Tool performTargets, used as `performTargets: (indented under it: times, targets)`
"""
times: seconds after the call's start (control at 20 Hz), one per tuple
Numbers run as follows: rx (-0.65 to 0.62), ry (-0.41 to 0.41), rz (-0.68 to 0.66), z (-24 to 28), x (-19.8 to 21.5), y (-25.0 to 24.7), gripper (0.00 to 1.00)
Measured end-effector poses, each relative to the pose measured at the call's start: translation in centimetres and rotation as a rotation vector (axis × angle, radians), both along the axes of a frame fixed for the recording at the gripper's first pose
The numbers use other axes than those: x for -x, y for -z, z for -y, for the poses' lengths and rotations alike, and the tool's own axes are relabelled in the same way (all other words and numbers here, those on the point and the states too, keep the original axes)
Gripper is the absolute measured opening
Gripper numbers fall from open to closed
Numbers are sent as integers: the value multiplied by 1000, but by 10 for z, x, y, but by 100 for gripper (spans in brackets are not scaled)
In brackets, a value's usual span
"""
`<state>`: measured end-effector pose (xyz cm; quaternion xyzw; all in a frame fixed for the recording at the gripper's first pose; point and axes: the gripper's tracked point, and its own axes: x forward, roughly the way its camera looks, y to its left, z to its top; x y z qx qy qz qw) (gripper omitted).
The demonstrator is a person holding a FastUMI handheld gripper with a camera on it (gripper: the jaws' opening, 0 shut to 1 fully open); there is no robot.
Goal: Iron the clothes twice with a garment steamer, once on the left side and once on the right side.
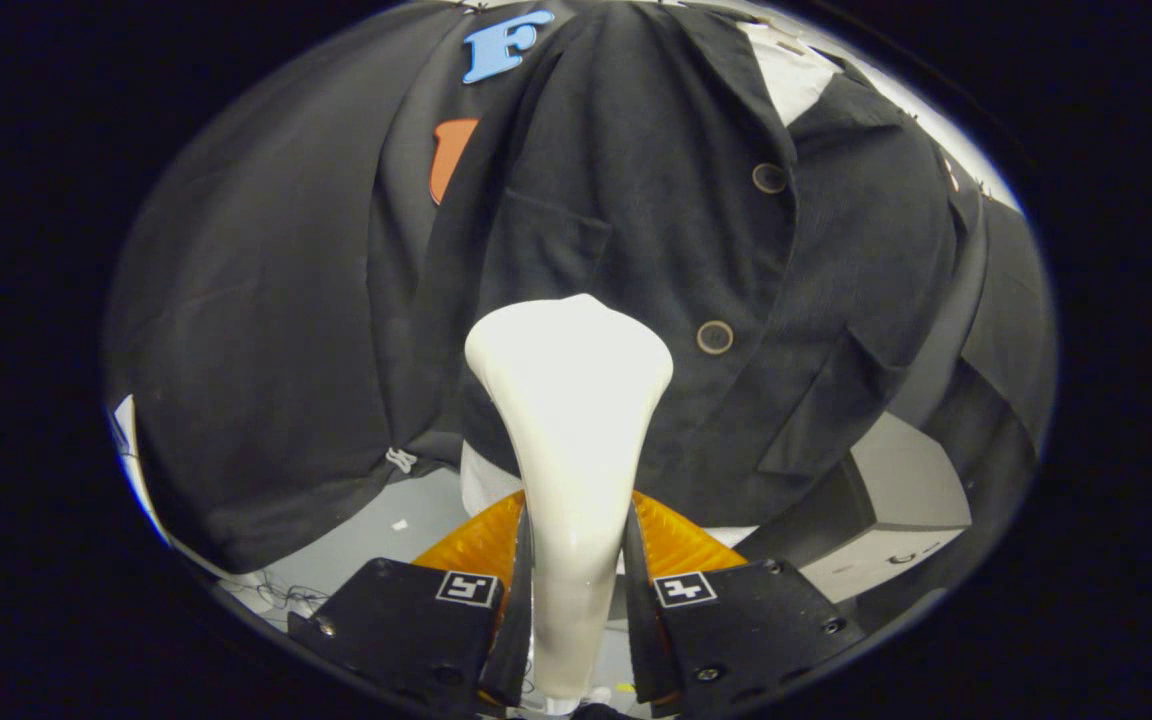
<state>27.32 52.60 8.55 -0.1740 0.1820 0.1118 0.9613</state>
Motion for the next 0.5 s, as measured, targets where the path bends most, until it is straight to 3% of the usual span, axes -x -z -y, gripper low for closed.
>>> performTargets:
  times: [0.5]
  targets:
    - [-19,13,-103,15,-5,66,43]
